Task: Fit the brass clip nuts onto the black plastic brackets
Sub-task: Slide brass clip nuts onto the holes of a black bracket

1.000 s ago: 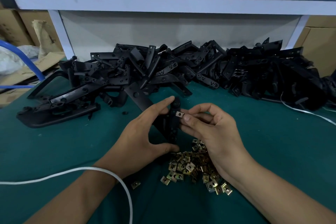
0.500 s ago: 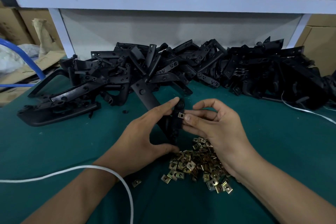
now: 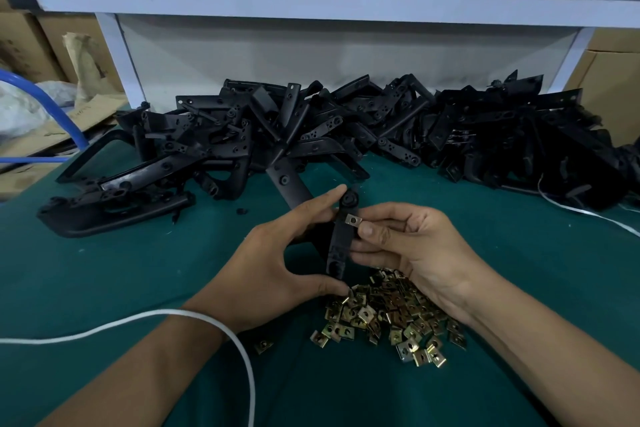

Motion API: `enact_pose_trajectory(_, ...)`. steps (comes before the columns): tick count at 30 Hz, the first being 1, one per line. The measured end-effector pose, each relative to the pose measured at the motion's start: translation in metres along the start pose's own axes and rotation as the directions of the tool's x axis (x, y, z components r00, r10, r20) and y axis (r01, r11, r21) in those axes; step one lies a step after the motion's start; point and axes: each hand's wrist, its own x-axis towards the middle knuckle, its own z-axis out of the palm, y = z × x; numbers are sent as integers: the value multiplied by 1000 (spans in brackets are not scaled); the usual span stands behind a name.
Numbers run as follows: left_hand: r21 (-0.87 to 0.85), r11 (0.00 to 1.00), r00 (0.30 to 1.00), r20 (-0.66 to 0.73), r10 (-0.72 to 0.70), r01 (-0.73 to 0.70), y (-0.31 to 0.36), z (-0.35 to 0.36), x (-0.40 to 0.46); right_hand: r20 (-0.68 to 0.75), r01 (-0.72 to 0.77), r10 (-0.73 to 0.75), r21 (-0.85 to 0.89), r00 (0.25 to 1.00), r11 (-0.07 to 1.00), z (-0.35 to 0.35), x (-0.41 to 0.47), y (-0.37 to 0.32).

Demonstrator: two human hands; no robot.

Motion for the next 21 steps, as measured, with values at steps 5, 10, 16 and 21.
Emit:
enact_pose_trajectory(5,38,999,1000,29,4,-5,0,0,0,32,-69,70,-32,997,997,-6,-2,-4)
enact_pose_trajectory(10,45,999,999,50,23,-25,0,-1,0,57,-84,91,-113,994,990,-8,-3,-9)
enact_pose_trajectory(16,83,995,994,94,49,-57,3,-2,1,75,-65,86,-246,994,967,-11,-4,-15)
enact_pose_trajectory(21,64,996,992,111,59,-66,6,0,0,120,-75,107,-243,987,967,-10,-5,-18)
